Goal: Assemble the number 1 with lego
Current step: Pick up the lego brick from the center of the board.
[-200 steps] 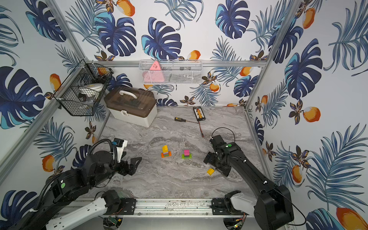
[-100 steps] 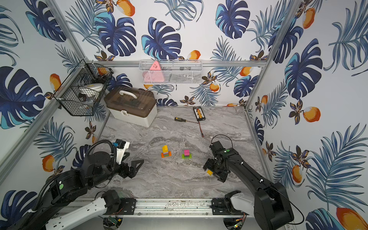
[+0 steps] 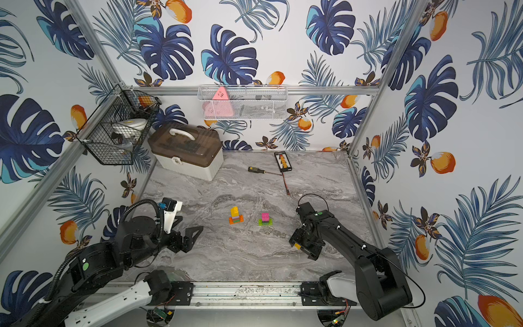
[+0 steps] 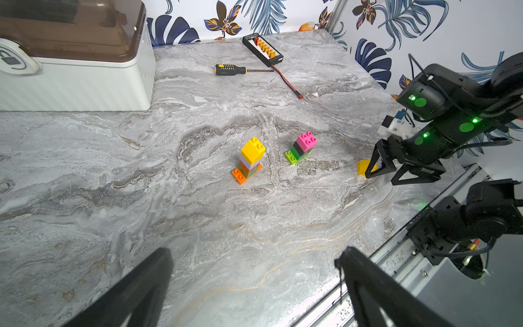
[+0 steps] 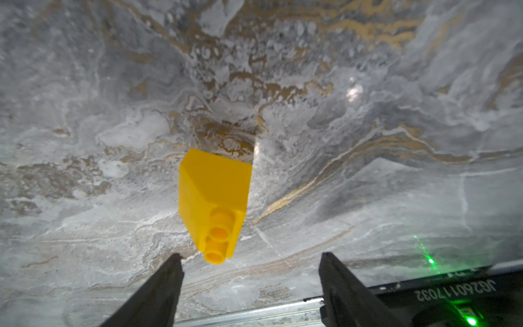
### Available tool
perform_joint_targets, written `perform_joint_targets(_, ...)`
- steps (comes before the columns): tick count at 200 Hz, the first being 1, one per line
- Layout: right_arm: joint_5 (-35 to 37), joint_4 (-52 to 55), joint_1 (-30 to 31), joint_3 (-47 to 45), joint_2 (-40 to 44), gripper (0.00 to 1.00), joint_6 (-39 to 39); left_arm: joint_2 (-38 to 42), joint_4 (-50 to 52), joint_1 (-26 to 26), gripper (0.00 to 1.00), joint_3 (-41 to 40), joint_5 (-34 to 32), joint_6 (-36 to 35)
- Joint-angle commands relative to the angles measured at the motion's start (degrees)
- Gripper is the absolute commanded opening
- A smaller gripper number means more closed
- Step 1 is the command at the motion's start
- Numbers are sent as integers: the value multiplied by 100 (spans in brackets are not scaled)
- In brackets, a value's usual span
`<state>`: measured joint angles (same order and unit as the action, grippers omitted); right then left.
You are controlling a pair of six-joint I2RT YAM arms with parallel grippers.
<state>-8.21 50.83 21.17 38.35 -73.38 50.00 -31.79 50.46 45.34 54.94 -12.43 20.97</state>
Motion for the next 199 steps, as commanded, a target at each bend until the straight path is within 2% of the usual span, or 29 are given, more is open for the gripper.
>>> perform_joint_targets(1, 69, -93, 2, -9, -139, 73, 47, 36, -84, 9, 99, -9, -163, 17)
perform_joint_targets(96, 553, -119, 4, 466, -710, 67, 68, 7, -59, 7, 99, -9, -251, 21)
perform_joint_targets(137, 509, -413, 10, 472, -861, 60, 160, 42, -61, 7, 99, -17, -287, 35)
perform_joint_targets(199, 638, -345, 36, 610, -927, 57, 90, 59, -47, 8, 99, -20, -322, 46)
